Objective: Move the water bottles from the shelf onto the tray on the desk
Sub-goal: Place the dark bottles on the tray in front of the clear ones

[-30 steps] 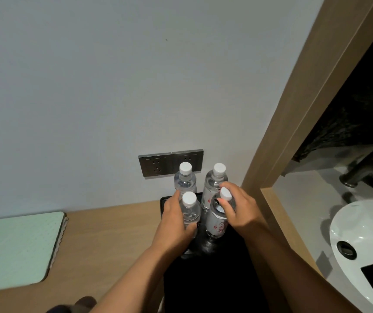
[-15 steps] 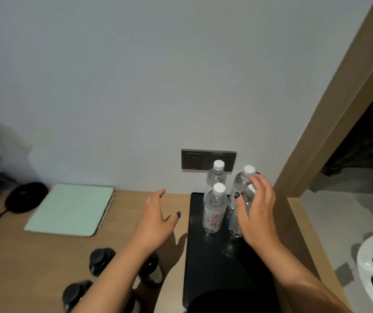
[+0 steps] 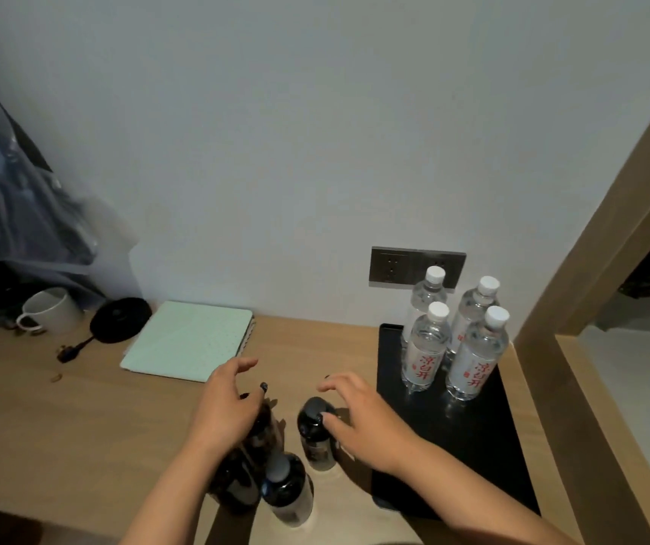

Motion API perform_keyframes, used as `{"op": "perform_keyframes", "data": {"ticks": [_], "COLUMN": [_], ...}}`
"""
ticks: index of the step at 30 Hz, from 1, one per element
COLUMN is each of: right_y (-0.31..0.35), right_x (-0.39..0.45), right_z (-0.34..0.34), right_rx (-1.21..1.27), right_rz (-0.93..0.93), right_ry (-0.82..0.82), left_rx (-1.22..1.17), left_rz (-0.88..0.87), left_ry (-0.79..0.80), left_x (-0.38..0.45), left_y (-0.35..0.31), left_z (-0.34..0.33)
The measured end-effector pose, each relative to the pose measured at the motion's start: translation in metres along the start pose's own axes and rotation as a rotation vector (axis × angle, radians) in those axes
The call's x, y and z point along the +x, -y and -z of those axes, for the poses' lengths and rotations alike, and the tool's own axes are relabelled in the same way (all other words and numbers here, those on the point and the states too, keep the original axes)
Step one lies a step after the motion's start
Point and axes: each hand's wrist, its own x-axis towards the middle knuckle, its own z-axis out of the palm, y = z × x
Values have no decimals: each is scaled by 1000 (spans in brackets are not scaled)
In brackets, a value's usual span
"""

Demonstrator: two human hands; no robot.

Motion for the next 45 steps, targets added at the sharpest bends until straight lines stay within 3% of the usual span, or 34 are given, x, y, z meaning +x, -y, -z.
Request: {"op": "perform_keyframes", "data": {"ticks": [11, 15, 19, 23, 27, 31, 36, 39, 43, 45], "right_y": [27, 38, 55, 74, 96, 112, 105, 87, 42, 12], "right_x": [19, 13, 3, -4, 4, 10, -4, -22, -51, -62], "right_z": [-58, -64, -66, -65, -61, -50, -29, -21, -23, -26], "right_rx": [75, 111, 169, 185, 204, 211, 136, 182, 397, 477], "right_rz": [-342, -440, -478, -417, -334, -249, -280, -333, -465, -553], "right_ry": [-224, -358, -523, -636, -635, -627, -639, -637, -724, -747], "left_rx": [-2, -36, -145, -279, -448, -668, -718, -638, -478, -377], "left_rz": [-91, -211, -180, -219, -303, -289, -297, -328, -311, -326], "left_ry": [561, 576, 437, 303, 286, 431, 581, 656, 869, 886], "left_x": [36, 44, 56, 67, 69, 58, 36, 25, 17, 17], "left_y": [59, 68, 68, 48, 7, -31, -63, -74, -85, -86], "left_z": [16, 11, 18, 43, 74, 90, 77, 56, 22, 5]}}
